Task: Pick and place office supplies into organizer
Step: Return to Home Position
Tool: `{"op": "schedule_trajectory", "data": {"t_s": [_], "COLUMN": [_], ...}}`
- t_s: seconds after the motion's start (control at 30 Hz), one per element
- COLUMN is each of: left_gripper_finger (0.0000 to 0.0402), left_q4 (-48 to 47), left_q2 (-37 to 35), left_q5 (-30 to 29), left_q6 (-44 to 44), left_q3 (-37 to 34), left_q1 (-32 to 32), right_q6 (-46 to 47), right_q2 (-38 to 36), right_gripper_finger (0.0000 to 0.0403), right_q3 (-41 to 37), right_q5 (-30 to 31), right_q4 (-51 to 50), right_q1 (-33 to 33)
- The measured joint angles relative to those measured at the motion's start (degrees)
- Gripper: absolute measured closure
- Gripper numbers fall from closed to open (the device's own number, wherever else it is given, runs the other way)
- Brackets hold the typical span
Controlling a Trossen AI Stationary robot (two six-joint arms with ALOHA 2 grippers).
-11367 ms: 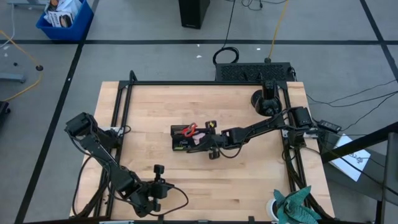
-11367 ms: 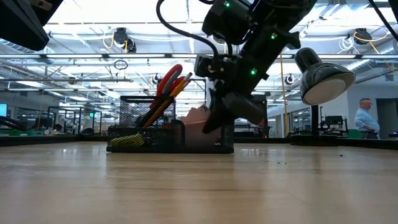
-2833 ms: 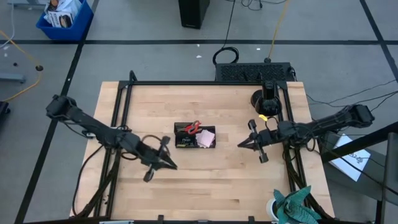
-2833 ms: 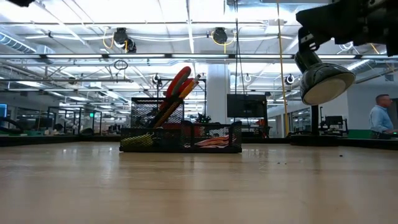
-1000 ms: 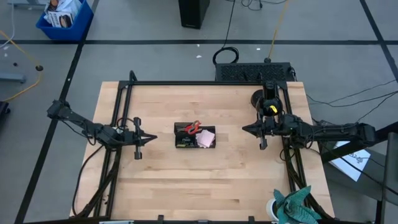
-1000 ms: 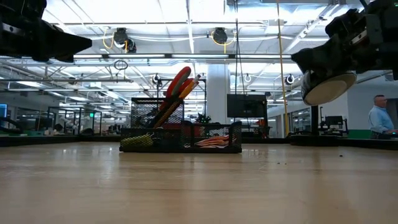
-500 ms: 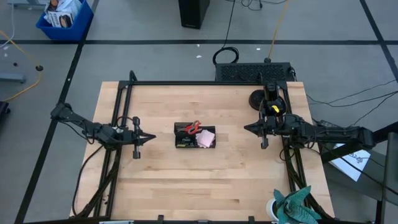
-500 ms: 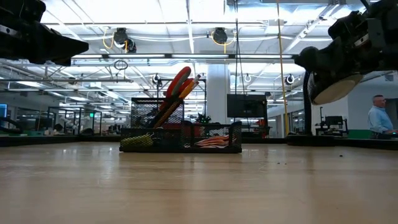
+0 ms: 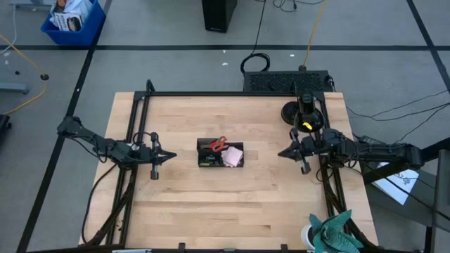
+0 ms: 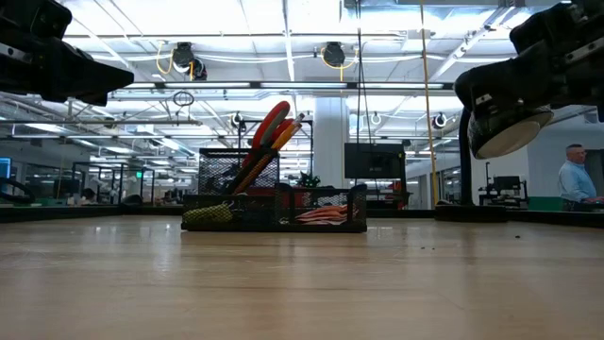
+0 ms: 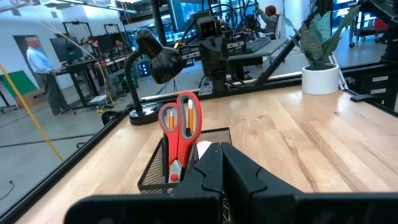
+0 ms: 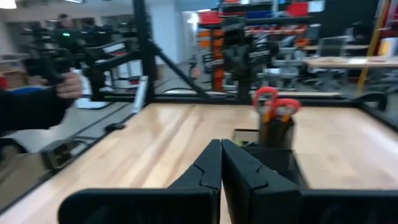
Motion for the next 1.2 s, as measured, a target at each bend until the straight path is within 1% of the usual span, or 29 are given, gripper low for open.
{"op": "schedule_trajectory", "data": {"t_s": [0.13, 0.3, 0.43, 0.5, 0.6, 0.77, 0.8, 1.0, 1.2], "left_gripper_finger": [0.0400, 0.0400, 0.0400, 0.0400, 0.0398, 0.0397, 0.0397, 0.0397, 0.0397], "left_q4": [0.0, 0.0, 0.0, 0.1, 0.1, -0.3, -0.4, -0.4, -0.6], "left_q2": [0.0, 0.0, 0.0, 0.0, 0.0, 0.0, 0.1, 0.1, 0.1], "left_q5": [0.0, 0.0, 0.0, 0.0, -1.3, -2.6, -2.9, -2.6, -2.6], "left_q6": [0.0, 0.0, 0.9, 1.1, 1.0, 0.3, 0.0, -0.2, -0.7], "left_q3": [0.0, 0.0, 0.0, 0.0, 0.0, 0.0, 0.0, 0.0, 0.0], "left_q1": [0.0, 0.0, 0.0, 0.0, 0.0, 0.0, 0.0, 0.0, 0.0], "right_q6": [1.8, 3.2, 3.4, 3.9, 3.8, 2.2, 2.0, -0.2, -0.3], "right_q2": [0.0, 0.0, 0.0, 0.3, 1.0, 2.0, 2.1, 2.7, 2.8], "right_gripper_finger": [0.0403, 0.0403, 0.0403, 0.0403, 0.0403, 0.0403, 0.0403, 0.0403, 0.0403], "right_q3": [0.0, 0.0, 0.0, 0.0, 0.0, 0.0, 0.0, 0.0, 0.0], "right_q5": [-4.4, -4.2, 0.5, 0.4, 1.0, 10.6, 11.2, 11.0, 11.2], "right_q4": [-0.8, -2.8, -3.2, -3.2, -3.2, -0.6, -0.1, 1.4, 1.4], "right_q1": [0.0, 0.0, 0.1, 0.5, 3.3, 7.1, 7.5, 8.7, 8.7]}}
